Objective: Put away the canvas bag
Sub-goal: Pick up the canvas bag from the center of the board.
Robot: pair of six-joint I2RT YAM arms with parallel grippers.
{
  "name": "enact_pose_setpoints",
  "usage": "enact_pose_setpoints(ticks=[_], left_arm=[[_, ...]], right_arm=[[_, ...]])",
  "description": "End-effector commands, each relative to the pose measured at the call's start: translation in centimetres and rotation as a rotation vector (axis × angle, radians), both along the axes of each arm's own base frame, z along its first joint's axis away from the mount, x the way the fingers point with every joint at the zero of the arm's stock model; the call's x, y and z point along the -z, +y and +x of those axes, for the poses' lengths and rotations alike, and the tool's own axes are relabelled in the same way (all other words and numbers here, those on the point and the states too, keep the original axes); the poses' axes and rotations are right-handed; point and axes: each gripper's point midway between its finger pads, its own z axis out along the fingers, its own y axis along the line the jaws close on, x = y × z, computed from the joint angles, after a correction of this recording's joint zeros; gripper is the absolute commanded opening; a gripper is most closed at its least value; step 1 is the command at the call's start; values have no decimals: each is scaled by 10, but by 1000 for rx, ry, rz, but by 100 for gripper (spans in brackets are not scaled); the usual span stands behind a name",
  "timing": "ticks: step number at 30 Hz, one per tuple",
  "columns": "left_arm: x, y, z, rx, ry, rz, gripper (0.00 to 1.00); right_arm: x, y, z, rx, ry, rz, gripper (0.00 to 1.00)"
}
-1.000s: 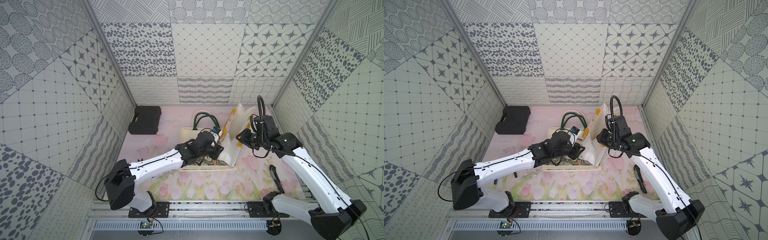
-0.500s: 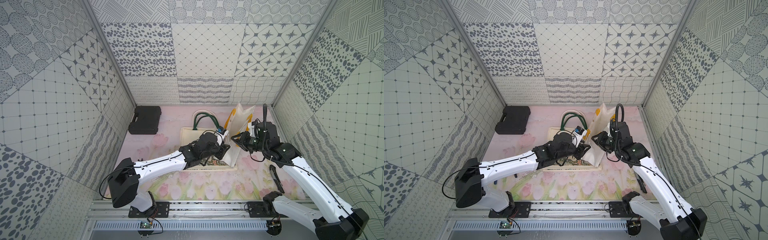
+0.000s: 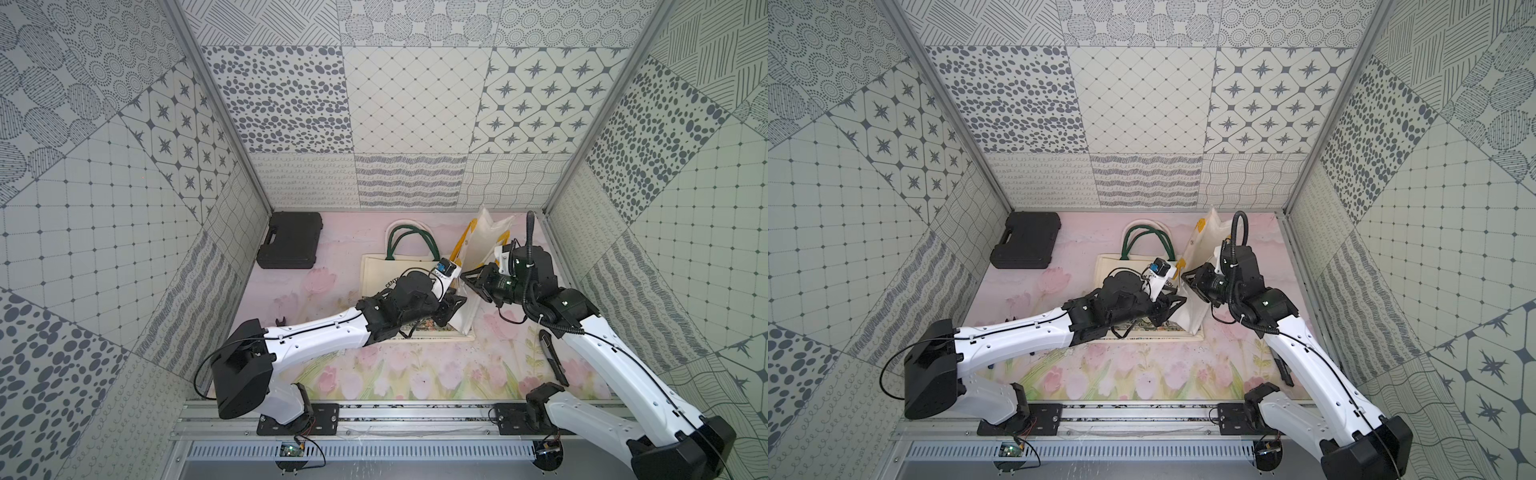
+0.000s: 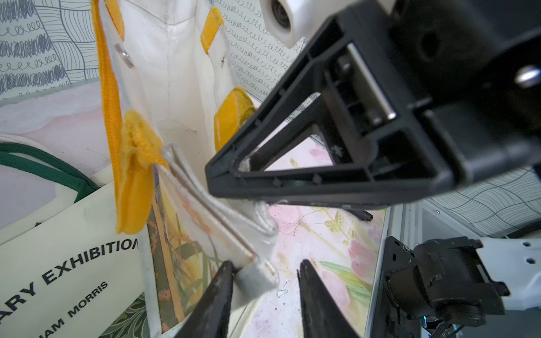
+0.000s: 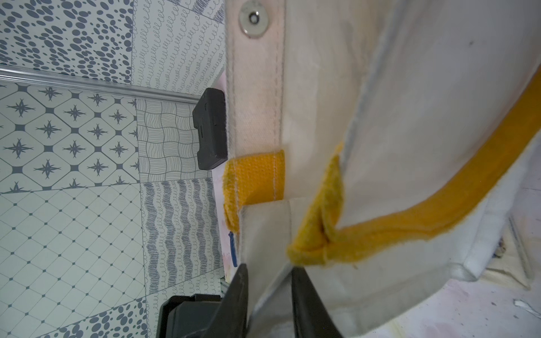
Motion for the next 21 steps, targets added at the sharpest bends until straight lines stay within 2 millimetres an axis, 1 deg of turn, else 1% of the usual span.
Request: enact_pose_setpoints(ticks=[1,2,4,9,13,18,21], left_arm=[[-15,-13,0,28,-48,-56,39],[-15,-13,2,18,-53,-52,39],[-14,-12,4,11,-60,-42,39],[-16,-6,4,-6,-72,-26,38],[-24,0,6,-22,-92,-22,38],[-33,-2,6,-9,-113,-9,38],[-32,-5,6,-2,-112,-5,38]], right_arm=[[-9,9,2,-23,-16,58,16],[-9,9,1,-27,-13,59,8],[-8,7,-1,-26,-7,48,0],[-5,2,-8,-28,-9,13,0],[-3,-1,-14,-62,-17,-38,0],[-7,0,-23,-159,-48,-126,0],[-8,4,-27,-198,-48,-129,0]])
